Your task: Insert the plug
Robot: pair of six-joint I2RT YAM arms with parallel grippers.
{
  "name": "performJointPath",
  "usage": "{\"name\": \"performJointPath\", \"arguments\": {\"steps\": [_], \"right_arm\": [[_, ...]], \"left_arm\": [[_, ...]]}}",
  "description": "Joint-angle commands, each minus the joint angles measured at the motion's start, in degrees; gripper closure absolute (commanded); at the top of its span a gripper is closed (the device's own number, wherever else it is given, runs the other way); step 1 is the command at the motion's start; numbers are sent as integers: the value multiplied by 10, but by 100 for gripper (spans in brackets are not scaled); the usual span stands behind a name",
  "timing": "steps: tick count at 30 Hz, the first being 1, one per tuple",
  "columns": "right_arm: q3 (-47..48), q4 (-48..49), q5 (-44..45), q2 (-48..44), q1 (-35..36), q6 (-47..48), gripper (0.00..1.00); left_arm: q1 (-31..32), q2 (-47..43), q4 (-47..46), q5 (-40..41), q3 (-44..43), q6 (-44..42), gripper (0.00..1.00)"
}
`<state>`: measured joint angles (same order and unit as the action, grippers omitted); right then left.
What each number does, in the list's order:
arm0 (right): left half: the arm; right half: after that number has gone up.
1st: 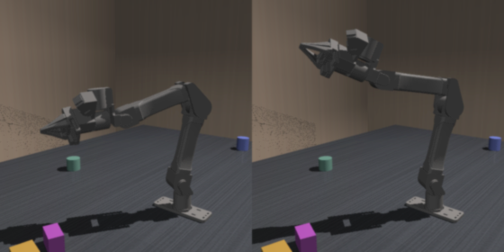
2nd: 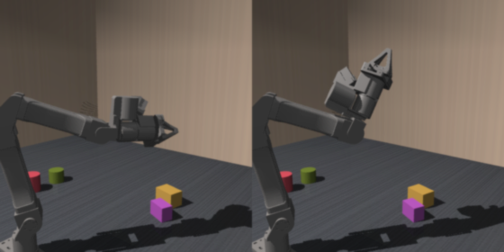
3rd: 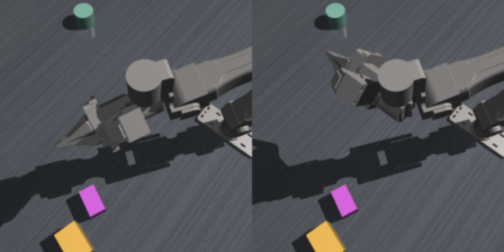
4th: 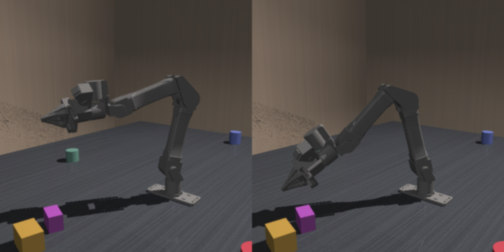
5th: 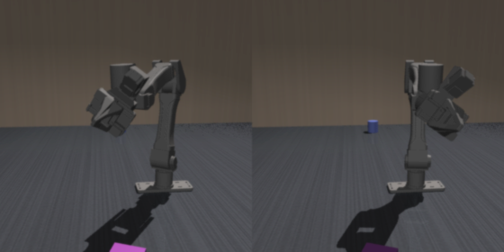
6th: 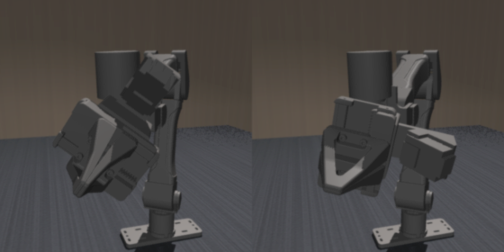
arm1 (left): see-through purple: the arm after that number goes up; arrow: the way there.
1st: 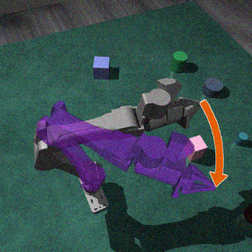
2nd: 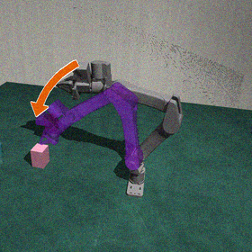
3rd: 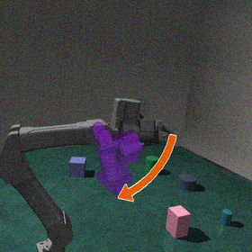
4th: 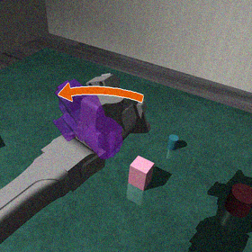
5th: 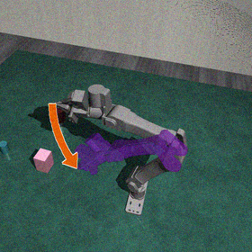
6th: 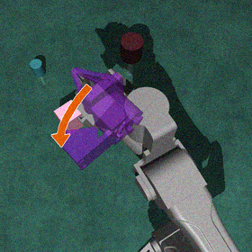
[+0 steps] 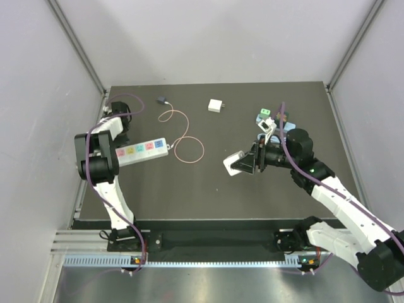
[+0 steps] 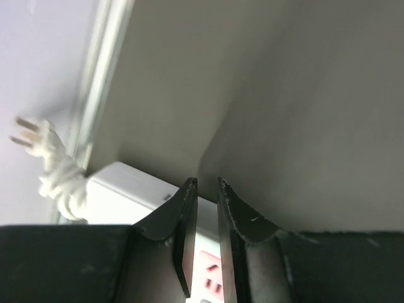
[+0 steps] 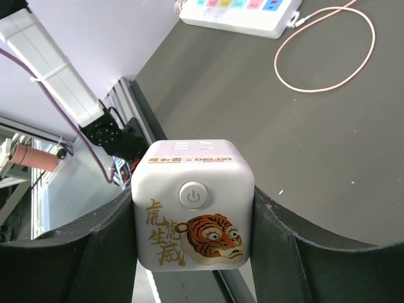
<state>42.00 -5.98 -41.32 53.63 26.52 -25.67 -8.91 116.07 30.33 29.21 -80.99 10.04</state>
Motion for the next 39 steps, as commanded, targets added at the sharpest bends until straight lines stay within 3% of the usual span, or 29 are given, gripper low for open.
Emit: {"name": "performJointPath", "arguments": {"steps": [1,9,15,18,19,20,21,24,27,29,34,39], "right_arm": [[22,11,17,-10,10,-5,100],[34,-28,87,25,27,15,100],[49,-22,128,60,53,14,100],[70,-32,153,89,76,22,100],[78,-32,160,93,81,23,100],[83,-33,163,97,90,22,100],[84,-30,164,102,95,21,100],[87,-23,172,105,111,17,100],[89,-18,178,111,121,14,100],[92,-18,178,115,127,14,100],[101,-17,178,118,133,15,100],[99,-19,175,112,136,20,100]], "left_arm": [[18,-51,26,-40,20,32,76],[78,-113,8,-43,30,64,72],[87,-178,2,-36,30,134,59],[81,-206,18,-21,42,223,46],[74,-212,31,-15,47,263,39],[72,-220,39,-6,59,284,25],[68,-230,45,-1,65,298,20],[54,-238,75,29,76,361,8],[20,-221,126,-12,62,425,2],[-4,-209,140,-71,62,469,2],[-8,-196,148,-108,70,556,2],[-8,-165,121,-150,82,580,2]]}}
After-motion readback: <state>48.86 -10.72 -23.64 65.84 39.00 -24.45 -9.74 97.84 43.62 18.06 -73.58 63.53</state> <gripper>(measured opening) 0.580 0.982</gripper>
